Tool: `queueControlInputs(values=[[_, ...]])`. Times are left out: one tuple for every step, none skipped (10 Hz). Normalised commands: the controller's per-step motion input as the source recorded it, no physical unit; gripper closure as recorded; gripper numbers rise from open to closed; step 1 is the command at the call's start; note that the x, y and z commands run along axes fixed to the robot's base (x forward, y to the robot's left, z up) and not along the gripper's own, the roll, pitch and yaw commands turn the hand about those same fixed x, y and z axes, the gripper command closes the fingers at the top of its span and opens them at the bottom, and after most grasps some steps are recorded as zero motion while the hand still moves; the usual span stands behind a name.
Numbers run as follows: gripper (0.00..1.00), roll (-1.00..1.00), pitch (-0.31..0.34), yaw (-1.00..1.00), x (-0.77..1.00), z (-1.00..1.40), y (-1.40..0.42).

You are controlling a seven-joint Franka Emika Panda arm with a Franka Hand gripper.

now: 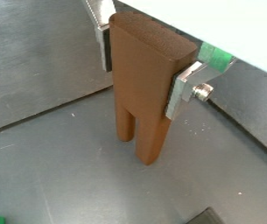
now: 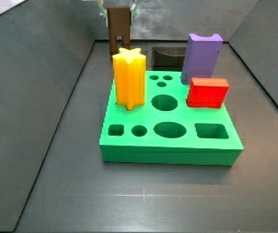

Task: Pick up the square-circle object. Move up. Rotate the square-circle object. Move to above the board. Insert the square-circle object.
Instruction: Pick up the square-circle object, then move up, then rotate the square-circle object.

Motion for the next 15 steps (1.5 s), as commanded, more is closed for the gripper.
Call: queueControlInputs(values=[[1.00, 0.00, 0.000, 0.00, 0.00, 0.00, 0.00], [1.00, 0.00, 0.000, 0.00, 0.00, 0.00, 0.00], [1.00, 0.00, 0.000, 0.00, 0.00, 0.00, 0.00], [1.00, 0.00, 0.000, 0.00, 0.00, 0.00, 0.00], [1.00, 0.00, 0.000, 0.00, 0.00, 0.00, 0.00], [1.00, 0.00, 0.000, 0.00, 0.00, 0.83, 0.00], [1.00, 0.00, 0.002, 0.00, 0.03, 0.82, -0.05], [1.00, 0.00, 0.034, 0.00, 0.01, 0.68, -0.05], [1.00, 0.01, 0.043, 0.01, 0.00, 0.59, -0.03], [1.00, 0.03, 0.060, 0.00, 0.00, 0.37, -0.02], [1.00, 0.04, 0.071, 0.00, 0.01, 0.21, 0.00], [1.00, 0.00, 0.000, 0.00, 0.20, 1.00, -0.92], [1.00, 0.00, 0.017, 0.01, 0.19, 1.00, -0.93], [1.00, 0.00, 0.041, 0.02, 0.12, 0.97, -0.79], [1.00, 0.00, 0.042, 0.02, 0.09, 0.88, -0.64]])
